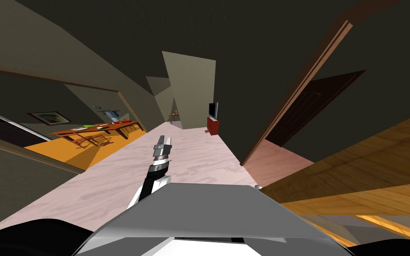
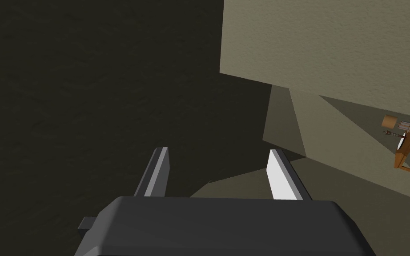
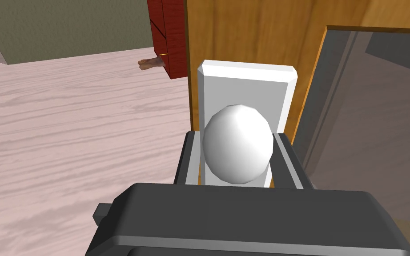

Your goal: Pull the door open

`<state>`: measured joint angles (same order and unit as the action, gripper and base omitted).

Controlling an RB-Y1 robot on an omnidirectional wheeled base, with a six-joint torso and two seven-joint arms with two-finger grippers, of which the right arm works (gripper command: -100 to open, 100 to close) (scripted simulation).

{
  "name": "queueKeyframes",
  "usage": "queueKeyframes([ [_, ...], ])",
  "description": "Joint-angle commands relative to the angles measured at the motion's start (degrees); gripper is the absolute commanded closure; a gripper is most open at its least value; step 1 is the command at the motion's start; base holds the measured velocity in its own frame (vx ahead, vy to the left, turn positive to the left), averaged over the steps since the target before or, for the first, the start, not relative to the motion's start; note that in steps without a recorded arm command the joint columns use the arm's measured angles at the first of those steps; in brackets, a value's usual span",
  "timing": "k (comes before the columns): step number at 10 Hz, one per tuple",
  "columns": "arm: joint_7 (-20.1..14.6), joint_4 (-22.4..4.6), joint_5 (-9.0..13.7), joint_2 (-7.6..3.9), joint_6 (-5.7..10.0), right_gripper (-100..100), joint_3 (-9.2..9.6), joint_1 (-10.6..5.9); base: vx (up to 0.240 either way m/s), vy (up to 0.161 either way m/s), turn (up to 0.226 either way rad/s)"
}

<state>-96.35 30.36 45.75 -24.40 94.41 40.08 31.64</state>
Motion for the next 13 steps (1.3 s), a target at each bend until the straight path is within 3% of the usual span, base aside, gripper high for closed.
queueKeyframes([
  [1,-0.35,-0.97,0.09,0.39,0.52,100,0.0,-0.05,-0.037,-0.003,0.025],
  [5,-0.15,-1.03,0.25,0.72,1.24,100,-0.07,0.21,-0.035,-0.004,0.019],
  [13,-0.15,-1.03,0.25,0.72,1.24,100,-0.07,0.21,-0.002,0.0,0.001],
])
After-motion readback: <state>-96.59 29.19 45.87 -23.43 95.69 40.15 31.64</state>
